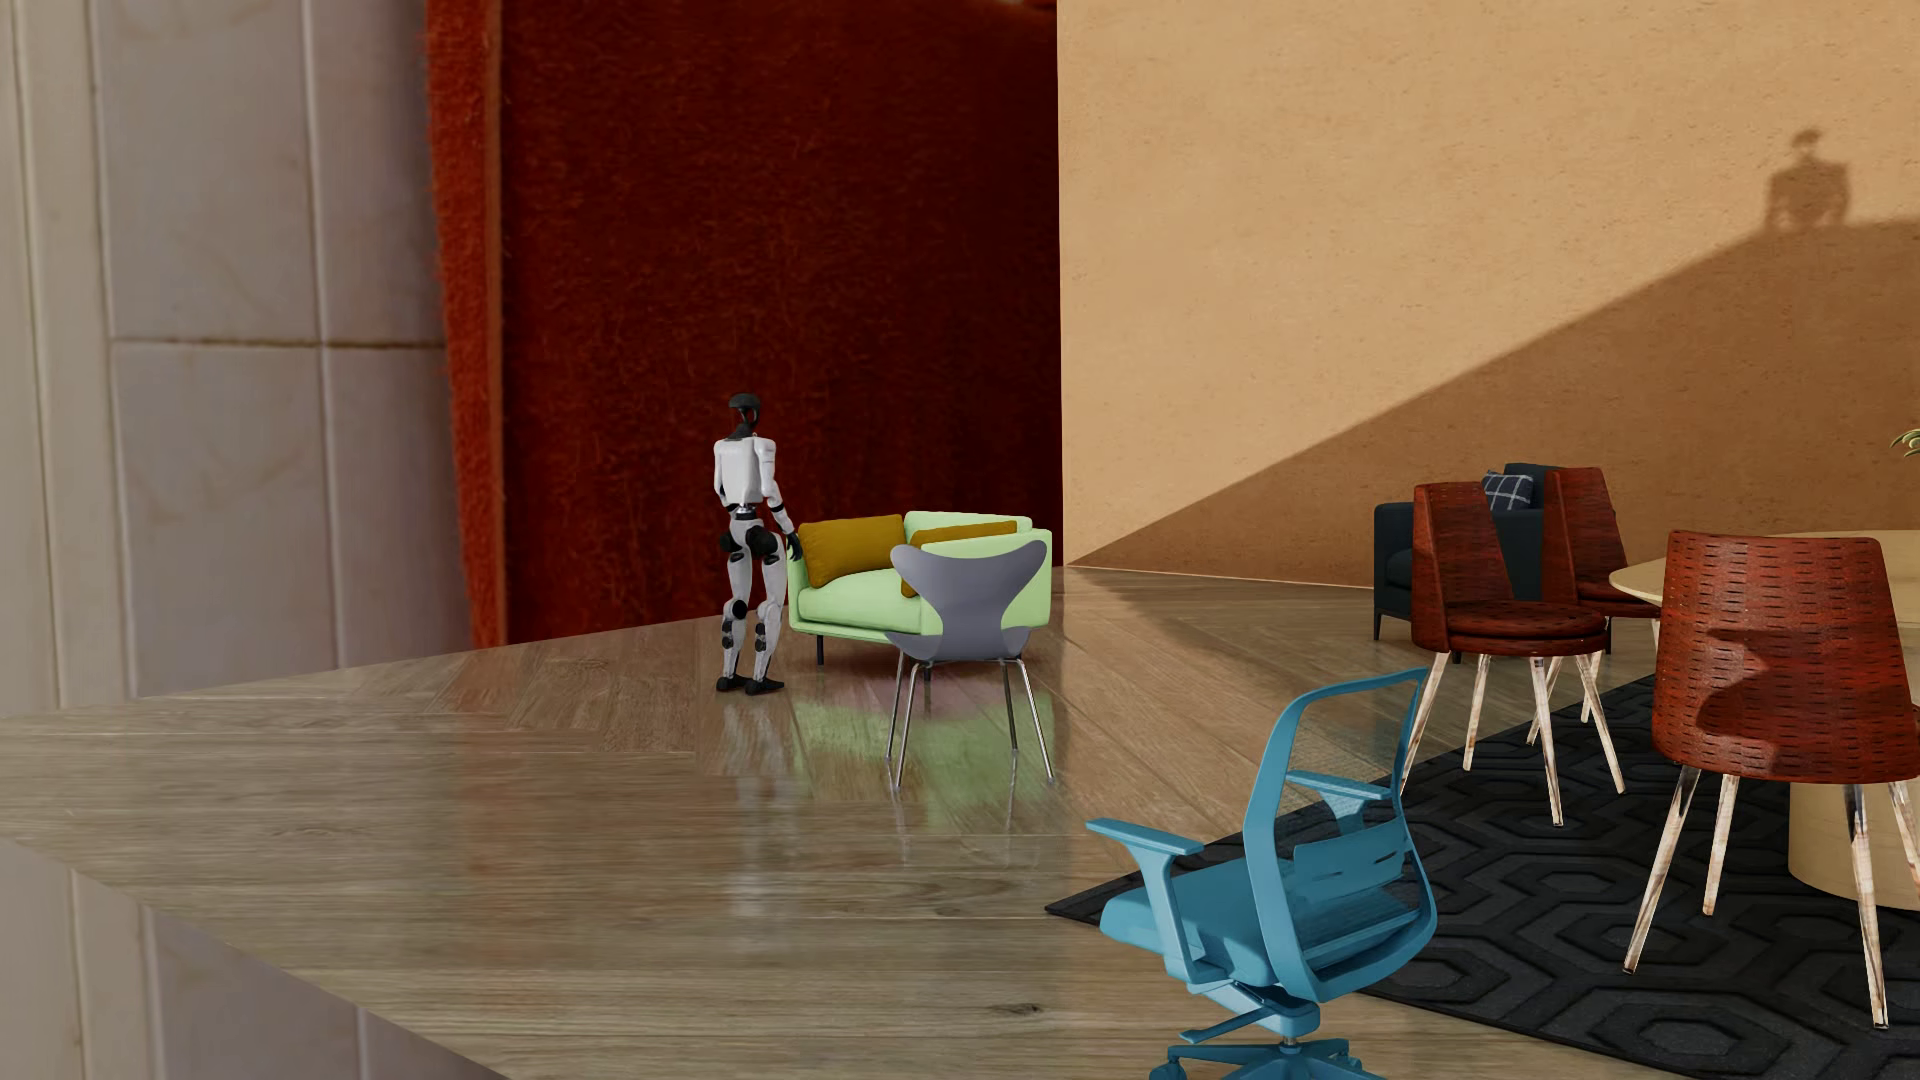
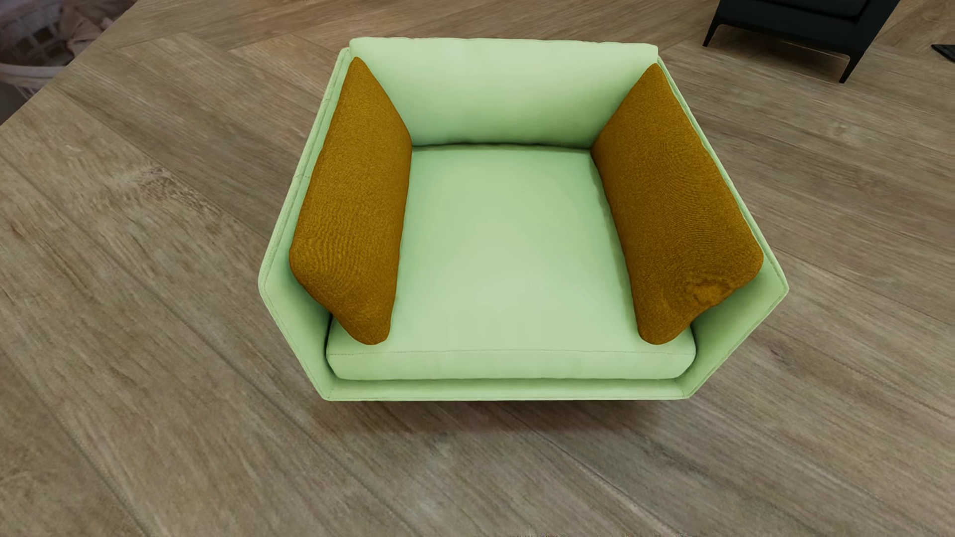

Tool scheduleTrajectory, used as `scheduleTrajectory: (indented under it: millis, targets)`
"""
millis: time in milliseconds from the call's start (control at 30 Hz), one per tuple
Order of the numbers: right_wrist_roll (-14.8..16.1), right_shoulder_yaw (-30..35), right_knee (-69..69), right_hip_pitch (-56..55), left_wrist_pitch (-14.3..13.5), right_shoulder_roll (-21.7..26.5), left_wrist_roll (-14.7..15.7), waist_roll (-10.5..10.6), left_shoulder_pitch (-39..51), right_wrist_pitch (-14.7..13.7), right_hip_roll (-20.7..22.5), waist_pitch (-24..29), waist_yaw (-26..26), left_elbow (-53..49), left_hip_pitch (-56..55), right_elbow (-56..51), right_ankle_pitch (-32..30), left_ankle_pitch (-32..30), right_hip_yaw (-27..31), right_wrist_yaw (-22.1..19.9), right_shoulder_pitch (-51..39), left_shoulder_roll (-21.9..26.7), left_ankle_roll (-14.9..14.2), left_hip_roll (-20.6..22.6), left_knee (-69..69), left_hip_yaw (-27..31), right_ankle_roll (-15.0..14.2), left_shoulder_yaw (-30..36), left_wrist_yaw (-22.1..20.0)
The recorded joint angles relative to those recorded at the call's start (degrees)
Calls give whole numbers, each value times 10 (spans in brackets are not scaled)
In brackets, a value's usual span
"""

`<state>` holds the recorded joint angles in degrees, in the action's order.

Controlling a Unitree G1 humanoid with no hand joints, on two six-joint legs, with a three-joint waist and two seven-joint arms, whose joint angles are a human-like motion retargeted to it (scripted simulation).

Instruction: Go to the light lime armchair

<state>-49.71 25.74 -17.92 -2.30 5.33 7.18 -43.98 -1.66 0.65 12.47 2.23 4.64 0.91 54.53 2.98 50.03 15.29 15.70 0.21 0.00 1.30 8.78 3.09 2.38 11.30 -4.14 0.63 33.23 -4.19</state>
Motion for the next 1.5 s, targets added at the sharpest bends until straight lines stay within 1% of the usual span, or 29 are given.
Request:
scheduleTrajectory:
  millis: [200,500,733,800,933,1300,1400,1467,1500]
  targets:
    - [-5,-4,-3,0,7,-2,-1,0,7,-3,1,2,3,3,3,3,1,1,5,2,-5,-6,1,0,0,-5,-2,6,1]
    - [-7,-2,-9,-3,-3,-1,-1,-2,13,-3,3,5,3,1,3,0,1,3,10,2,-4,2,1,-2,2,-11,-2,7,0]
    - [-8,6,-12,-4,-2,0,0,-2,7,-4,4,3,0,3,3,6,1,4,13,1,-4,8,1,-3,5,-15,-2,10,0]
    - [-9,8,-14,-5,4,0,0,-2,7,-5,4,3,-1,3,2,10,1,5,14,1,-7,5,1,-3,6,-16,-2,13,2]
    - [-11,12,-15,-7,4,1,0,-2,6,-6,4,3,-1,4,2,12,1,4,15,0,-9,10,1,-3,6,-17,-2,18,1]
    - [-7,11,-17,-9,5,1,7,-1,10,-5,7,4,1,1,1,11,0,4,21,-2,-5,16,1,-5,5,-23,-1,25,0]
    - [-2,6,-17,-9,6,0,9,-1,12,-2,8,3,2,-1,2,9,0,4,21,-2,-4,15,0,-6,4,-23,-1,24,-2]
    - [0,2,-17,-8,1,-1,11,-2,11,0,9,2,3,1,3,4,1,5,21,-2,0,19,-1,-7,5,-23,0,21,-2]
    - [2,0,-17,-8,4,-2,11,-2,12,1,9,2,3,1,3,4,1,5,21,0,-1,15,-1,-7,5,-23,0,21,-1]
